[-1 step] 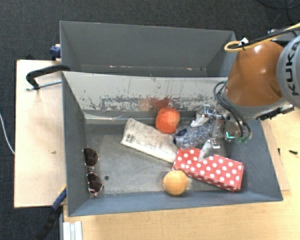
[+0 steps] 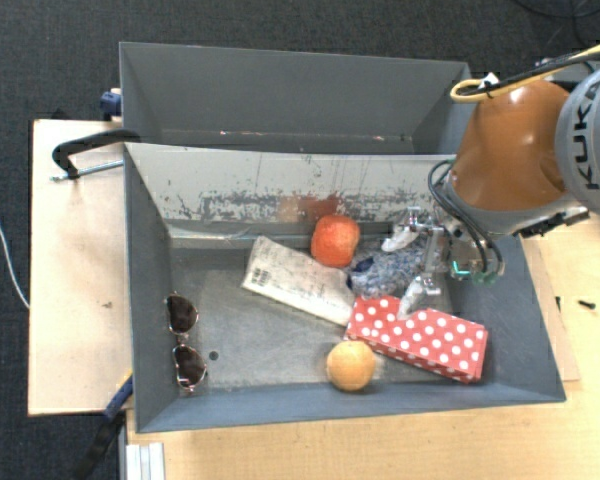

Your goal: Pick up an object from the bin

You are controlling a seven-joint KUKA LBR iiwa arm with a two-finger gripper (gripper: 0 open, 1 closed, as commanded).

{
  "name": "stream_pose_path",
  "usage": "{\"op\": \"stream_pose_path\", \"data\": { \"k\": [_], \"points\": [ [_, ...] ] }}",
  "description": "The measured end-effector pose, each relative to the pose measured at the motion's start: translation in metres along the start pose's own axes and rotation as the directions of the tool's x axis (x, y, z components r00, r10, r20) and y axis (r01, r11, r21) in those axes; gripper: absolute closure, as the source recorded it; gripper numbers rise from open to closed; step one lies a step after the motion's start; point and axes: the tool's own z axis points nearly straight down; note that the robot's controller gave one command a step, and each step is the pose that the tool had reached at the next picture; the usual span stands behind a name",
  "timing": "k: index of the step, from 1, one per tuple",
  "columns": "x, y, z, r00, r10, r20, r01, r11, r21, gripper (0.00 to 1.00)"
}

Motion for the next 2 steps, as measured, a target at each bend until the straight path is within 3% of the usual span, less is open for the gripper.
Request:
{"op": "stream_pose_path", "data": {
  "k": [1, 2],
  "points": [
    [0.011, -0.005, 0.047, 0.998, 0.056, 0.007, -0.056, 0.998, 0.000, 0.00],
    [0.038, -0.019, 0.096, 0.987, 0.163, 0.008, -0.163, 0.987, -0.002, 0.00]
  ]
}}
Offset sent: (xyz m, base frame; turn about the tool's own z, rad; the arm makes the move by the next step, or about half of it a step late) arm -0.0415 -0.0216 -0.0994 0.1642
